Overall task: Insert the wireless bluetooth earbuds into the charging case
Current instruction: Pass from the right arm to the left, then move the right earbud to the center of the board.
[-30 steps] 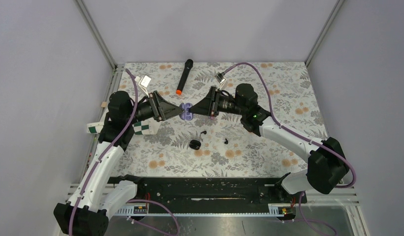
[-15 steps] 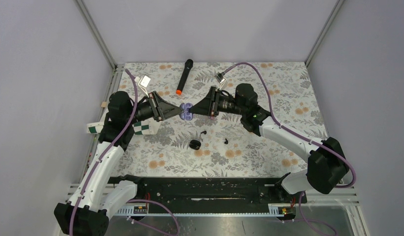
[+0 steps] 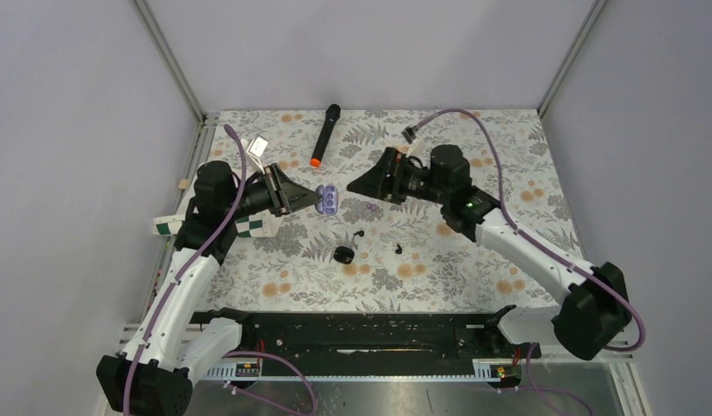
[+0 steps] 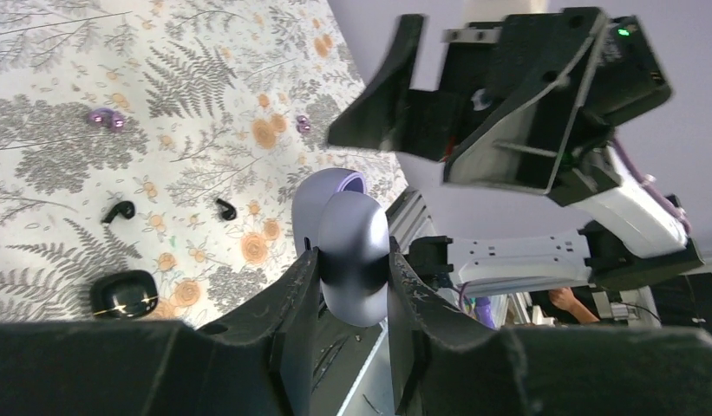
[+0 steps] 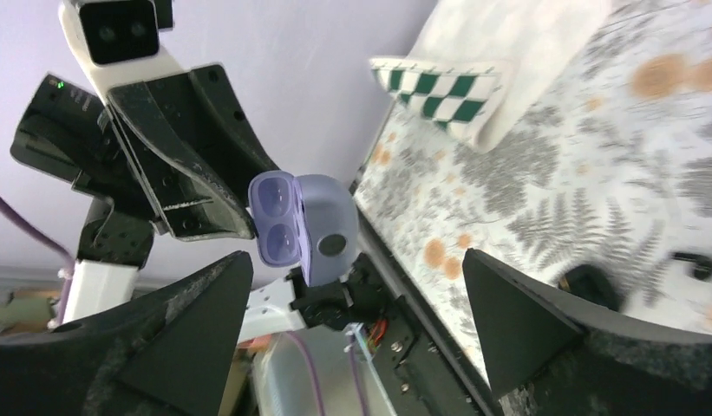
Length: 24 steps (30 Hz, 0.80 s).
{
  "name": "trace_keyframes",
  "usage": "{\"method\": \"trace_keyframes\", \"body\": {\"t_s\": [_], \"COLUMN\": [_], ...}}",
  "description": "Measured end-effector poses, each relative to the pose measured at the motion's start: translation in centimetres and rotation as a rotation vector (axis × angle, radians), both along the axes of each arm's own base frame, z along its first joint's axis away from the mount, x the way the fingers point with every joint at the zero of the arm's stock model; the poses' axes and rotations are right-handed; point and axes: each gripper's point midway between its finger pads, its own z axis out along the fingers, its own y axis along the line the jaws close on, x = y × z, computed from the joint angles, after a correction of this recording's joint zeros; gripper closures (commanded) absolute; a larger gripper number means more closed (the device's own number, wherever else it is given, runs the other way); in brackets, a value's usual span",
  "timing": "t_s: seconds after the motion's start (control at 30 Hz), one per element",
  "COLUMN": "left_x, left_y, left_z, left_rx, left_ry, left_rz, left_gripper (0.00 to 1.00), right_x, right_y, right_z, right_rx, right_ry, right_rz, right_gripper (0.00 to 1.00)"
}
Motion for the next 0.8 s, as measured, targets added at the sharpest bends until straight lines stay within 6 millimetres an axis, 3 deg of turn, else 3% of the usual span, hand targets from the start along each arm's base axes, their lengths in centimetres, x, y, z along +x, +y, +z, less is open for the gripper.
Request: {"method": "trace_keyframes", "body": {"t_s": [0.1,0.2,0.3,0.47,0.6,0.7,0.8], "left_x": [0.4,0.6,0.5,0.3,0.5,0.6,0.5], "left_y": [0.3,0.5,0.7,1.1,0.9,0.8,0.7], "left_z": [-1.0,-2.6,-4.9,-7.6,-8.3,-8.5,-8.6], "left_rx": [0.025,0.054,0.085,0.126,0.14,0.149,0.154], "left_ry": [0.02,0.053,0.099,0.168,0.182,0.178,0.175], "left_rz": [0.014,0.02,0.032,0.048,0.042,0.038,0.032], "left_gripper": [1.0,1.0,1.0,1.0,1.0,1.0,1.0], "right_x": [1.2,2.4,3.0,2.7,2.9,3.1,3.2], "right_y": [-3.4,-7.2,-13.1,-23.6,-30.1,-32.9,-33.8], "right_z": [0.1,-1.1,-5.0,-12.8,-16.4,-18.0,-20.0], "right_rx": [-0.074,-0.222,-0.454,-0.825,-0.952,-0.983,-0.989], "right_ry": [-0.055,-0.106,-0.108,0.06,0.246,0.339,0.428], "right_rz": [-0.131,-0.307,-0.53,-0.791,-0.924,-0.974,-0.963], "right_gripper": [0.03,0.16,0.37,0.41,0.42,0.47,0.51]}}
